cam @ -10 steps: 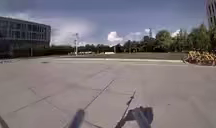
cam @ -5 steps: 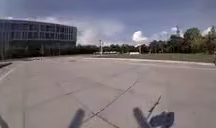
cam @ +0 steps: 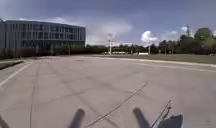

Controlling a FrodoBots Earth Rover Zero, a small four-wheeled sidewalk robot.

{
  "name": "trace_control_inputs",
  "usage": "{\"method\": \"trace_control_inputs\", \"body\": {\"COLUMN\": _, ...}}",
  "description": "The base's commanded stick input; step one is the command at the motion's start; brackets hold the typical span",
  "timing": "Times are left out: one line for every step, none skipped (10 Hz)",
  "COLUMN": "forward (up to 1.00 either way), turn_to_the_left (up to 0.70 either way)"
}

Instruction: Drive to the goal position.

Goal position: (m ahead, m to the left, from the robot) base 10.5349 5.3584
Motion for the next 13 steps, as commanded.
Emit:
{"method": "trace_control_inputs", "body": {"forward": 0.98, "turn_to_the_left": 0.02}}
{"method": "trace_control_inputs", "body": {"forward": 0.98, "turn_to_the_left": 0.34}}
{"method": "trace_control_inputs", "body": {"forward": 0.98, "turn_to_the_left": 0.36}}
{"method": "trace_control_inputs", "body": {"forward": 0.98, "turn_to_the_left": 0.36}}
{"method": "trace_control_inputs", "body": {"forward": 0.99, "turn_to_the_left": 0.36}}
{"method": "trace_control_inputs", "body": {"forward": 0.99, "turn_to_the_left": 0.19}}
{"method": "trace_control_inputs", "body": {"forward": 0.98, "turn_to_the_left": 0.01}}
{"method": "trace_control_inputs", "body": {"forward": 0.98, "turn_to_the_left": 0.0}}
{"method": "trace_control_inputs", "body": {"forward": 0.99, "turn_to_the_left": 0.01}}
{"method": "trace_control_inputs", "body": {"forward": 0.98, "turn_to_the_left": 0.03}}
{"method": "trace_control_inputs", "body": {"forward": 0.98, "turn_to_the_left": 0.12}}
{"method": "trace_control_inputs", "body": {"forward": 0.98, "turn_to_the_left": 0.33}}
{"method": "trace_control_inputs", "body": {"forward": 0.99, "turn_to_the_left": 0.24}}
